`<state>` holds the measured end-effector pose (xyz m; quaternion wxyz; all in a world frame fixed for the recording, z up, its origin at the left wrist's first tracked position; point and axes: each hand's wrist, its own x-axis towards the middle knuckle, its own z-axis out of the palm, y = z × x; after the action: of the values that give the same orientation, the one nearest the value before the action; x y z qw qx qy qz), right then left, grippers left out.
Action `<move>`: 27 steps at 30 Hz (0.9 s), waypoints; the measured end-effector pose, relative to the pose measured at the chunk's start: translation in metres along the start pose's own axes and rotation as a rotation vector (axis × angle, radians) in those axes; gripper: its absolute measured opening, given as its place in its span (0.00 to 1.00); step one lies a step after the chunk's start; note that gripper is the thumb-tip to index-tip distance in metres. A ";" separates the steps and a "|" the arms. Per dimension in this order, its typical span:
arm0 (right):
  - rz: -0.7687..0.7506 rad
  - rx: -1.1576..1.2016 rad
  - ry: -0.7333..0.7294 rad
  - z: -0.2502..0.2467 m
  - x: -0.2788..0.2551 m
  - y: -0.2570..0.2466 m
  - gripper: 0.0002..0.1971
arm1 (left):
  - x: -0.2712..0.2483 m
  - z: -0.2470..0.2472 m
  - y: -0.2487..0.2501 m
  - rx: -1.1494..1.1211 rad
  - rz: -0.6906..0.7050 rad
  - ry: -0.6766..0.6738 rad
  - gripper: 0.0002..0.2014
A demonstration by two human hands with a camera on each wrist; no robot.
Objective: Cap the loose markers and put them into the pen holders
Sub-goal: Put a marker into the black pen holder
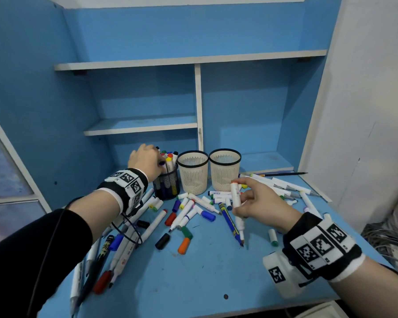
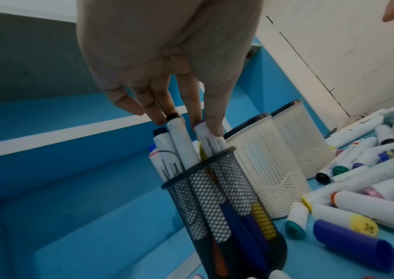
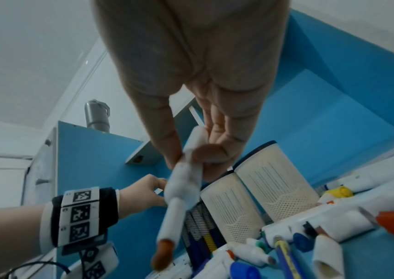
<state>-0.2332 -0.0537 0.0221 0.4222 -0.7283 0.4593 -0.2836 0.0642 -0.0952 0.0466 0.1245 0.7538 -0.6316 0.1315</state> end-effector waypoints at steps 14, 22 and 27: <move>-0.079 0.505 0.176 0.007 -0.037 0.011 0.26 | -0.106 -0.003 -0.008 0.010 0.182 -0.587 0.14; -0.017 0.630 0.272 0.010 -0.051 0.030 0.25 | -0.122 0.007 -0.003 -0.004 0.189 -0.628 0.14; 0.012 0.648 0.277 0.016 -0.056 0.037 0.24 | -0.127 0.010 0.020 -0.092 0.289 -0.574 0.13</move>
<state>-0.2601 -0.0051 -0.0193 0.5666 -0.5085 0.4026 -0.5082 0.0241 0.0145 -0.0075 -0.0449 0.6562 -0.7468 -0.0988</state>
